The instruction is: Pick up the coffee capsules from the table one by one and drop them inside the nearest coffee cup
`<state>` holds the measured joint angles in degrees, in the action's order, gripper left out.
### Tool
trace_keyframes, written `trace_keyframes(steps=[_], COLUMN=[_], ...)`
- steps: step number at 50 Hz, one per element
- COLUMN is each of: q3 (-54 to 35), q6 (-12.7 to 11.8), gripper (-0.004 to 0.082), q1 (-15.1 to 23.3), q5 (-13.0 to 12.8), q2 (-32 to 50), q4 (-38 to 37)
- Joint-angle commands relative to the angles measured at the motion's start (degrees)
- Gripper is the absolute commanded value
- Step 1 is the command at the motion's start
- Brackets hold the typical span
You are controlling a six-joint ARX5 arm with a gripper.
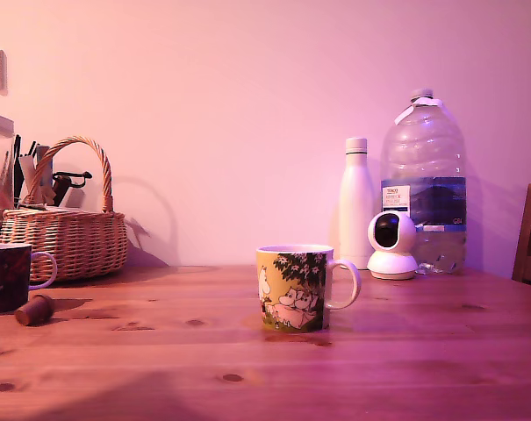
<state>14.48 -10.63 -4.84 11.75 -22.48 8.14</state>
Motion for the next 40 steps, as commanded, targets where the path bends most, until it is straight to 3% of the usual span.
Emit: trace_keyframes(steps=[1,9,19,22,28,29,33,34,40], q3=[0.15,0.83,0.83,0.83,0.83,0.83,0.83,0.83,0.83], q6=[-0.24,0.55,0.57,0.57,1.27,3.02,4.02,5.64,5.64], gripper=[-0.0011,-0.0011,-0.0003,0.0083,0.0450,0.0483,0.0515,0.0515,0.0516], q1=[0.17,0.17,0.17,0.17,0.15,0.15,-0.15,-0.28,-0.70], q5=[0.13,1.55,1.51,1.53,3.52,4.02,4.98,4.98,4.94], q2=[-3.52,-10.78,-14.03,-14.45,-14.71,-14.69,-14.67,-14.67,-14.64], q4=[-1.77,-5.38,-6.12,-6.08,-6.56,-6.62,-6.71,-6.82,-6.95])
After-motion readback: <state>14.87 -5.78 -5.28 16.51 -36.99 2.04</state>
